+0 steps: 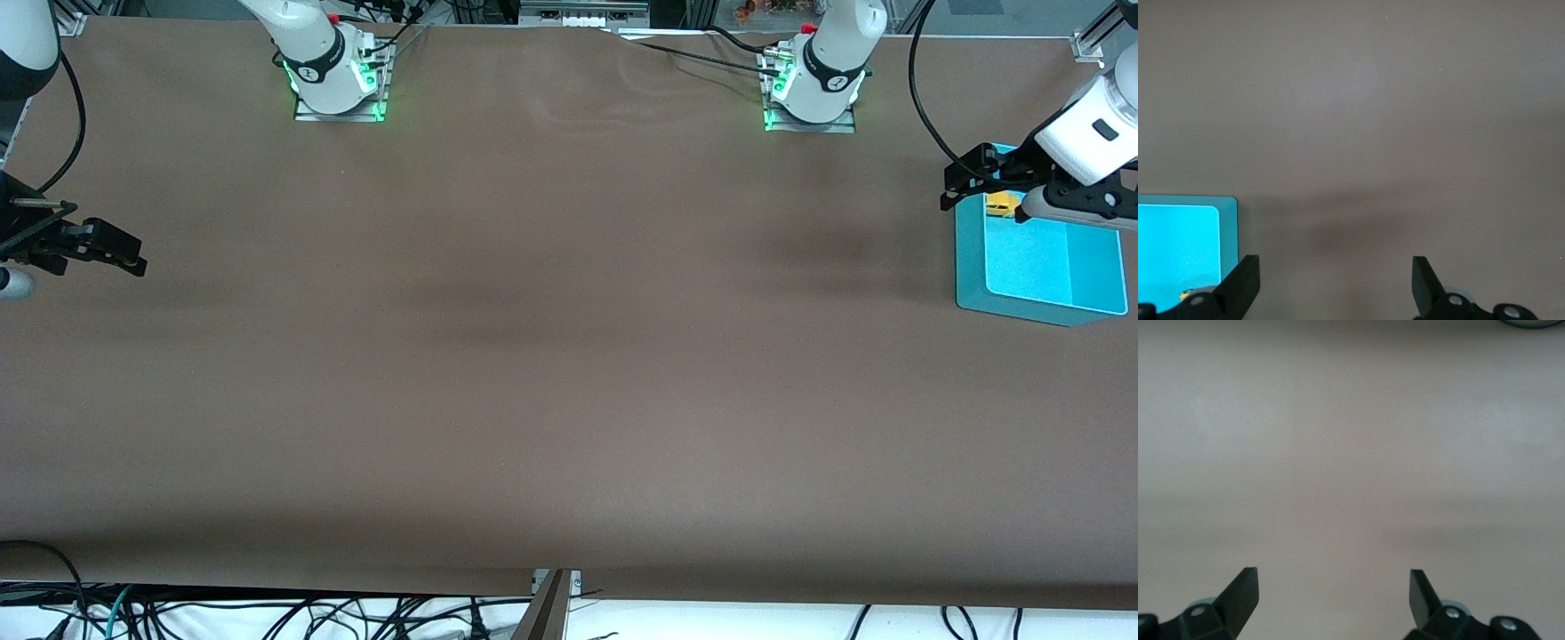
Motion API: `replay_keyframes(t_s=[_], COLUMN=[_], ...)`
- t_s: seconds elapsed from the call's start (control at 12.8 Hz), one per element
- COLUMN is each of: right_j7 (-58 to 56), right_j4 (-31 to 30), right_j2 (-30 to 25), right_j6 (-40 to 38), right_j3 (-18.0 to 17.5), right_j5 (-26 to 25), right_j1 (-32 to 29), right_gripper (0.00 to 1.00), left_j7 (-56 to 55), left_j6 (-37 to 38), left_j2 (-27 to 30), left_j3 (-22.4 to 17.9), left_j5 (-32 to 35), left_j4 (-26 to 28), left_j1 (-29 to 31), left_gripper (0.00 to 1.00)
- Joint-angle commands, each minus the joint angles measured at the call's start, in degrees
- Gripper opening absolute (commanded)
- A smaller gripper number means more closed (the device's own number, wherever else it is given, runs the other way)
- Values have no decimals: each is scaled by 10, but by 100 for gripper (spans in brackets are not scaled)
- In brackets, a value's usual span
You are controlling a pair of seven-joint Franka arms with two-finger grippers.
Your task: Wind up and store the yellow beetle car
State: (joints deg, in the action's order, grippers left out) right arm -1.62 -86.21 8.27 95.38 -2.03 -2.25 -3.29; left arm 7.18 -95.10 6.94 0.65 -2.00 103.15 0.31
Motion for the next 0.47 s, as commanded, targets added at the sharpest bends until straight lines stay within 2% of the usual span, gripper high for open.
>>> replay_keyframes(t_s=[0.0, 0.39], right_j7=[3, 3], right_j4=[3, 2], right_j2=[-5, -5], right_j6=[-6, -6], right_j3=[-2, -1], right_j5=[-8, -8], right_j1=[0, 0], right_gripper=[100, 100], left_j7=[-9, -94], left_j6=[18, 26], left_j2=[-14, -12], left_j3=[-7, 8], left_j5=[5, 8], left_j4=[-26, -28], left_j1=[0, 2], left_gripper=[100, 100])
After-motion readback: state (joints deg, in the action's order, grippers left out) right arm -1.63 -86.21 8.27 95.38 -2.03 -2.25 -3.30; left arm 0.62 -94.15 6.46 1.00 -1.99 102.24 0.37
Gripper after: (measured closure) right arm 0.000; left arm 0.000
